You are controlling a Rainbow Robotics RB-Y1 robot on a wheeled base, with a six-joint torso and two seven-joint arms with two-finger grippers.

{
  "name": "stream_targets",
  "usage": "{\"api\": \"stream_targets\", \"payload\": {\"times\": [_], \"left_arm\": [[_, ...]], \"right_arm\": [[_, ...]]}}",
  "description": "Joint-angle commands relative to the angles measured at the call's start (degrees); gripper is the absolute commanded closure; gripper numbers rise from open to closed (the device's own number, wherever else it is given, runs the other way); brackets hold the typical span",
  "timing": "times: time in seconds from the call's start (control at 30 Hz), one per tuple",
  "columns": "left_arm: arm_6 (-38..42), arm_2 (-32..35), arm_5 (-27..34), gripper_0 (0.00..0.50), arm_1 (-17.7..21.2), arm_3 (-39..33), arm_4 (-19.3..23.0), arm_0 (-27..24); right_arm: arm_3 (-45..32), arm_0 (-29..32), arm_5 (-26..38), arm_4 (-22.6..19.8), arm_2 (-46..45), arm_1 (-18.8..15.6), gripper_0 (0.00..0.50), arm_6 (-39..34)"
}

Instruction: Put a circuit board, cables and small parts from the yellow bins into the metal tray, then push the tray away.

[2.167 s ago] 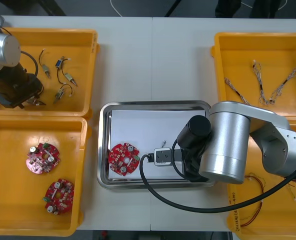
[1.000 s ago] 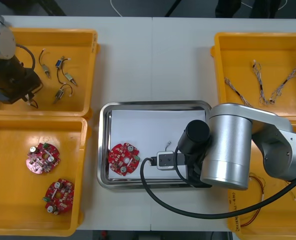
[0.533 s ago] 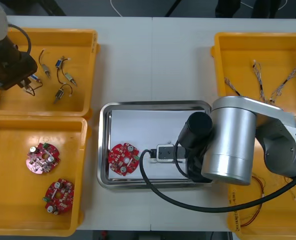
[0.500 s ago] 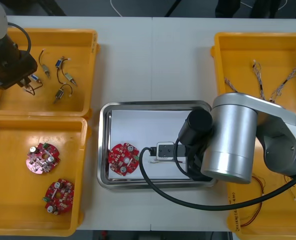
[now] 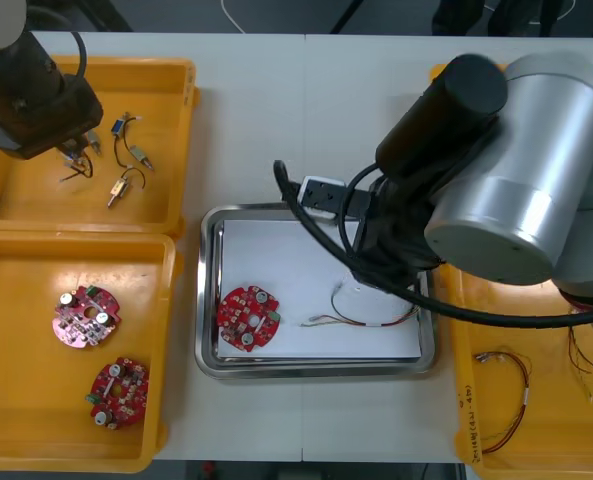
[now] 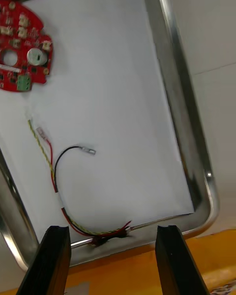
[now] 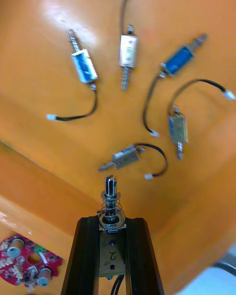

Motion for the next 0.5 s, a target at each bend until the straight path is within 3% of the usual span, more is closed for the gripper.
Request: {"api": "stream_targets", "payload": {"times": [0.03, 0.5], "left_arm": [[-1.4, -0.9, 0.6, 0.497, -3.5, -7.6, 1.1, -3.0], [7.0, -13.6, 0.6, 0.497, -9.9, -15.4, 3.3, -3.1]], "right_arm": [[-3.9, 1.0, 0.3, -1.2, -7.5, -0.6, 0.000, -3.1], [-1.3, 4.7, 0.3, -4.2, -22.5, -6.0, 0.000, -4.2]]}}
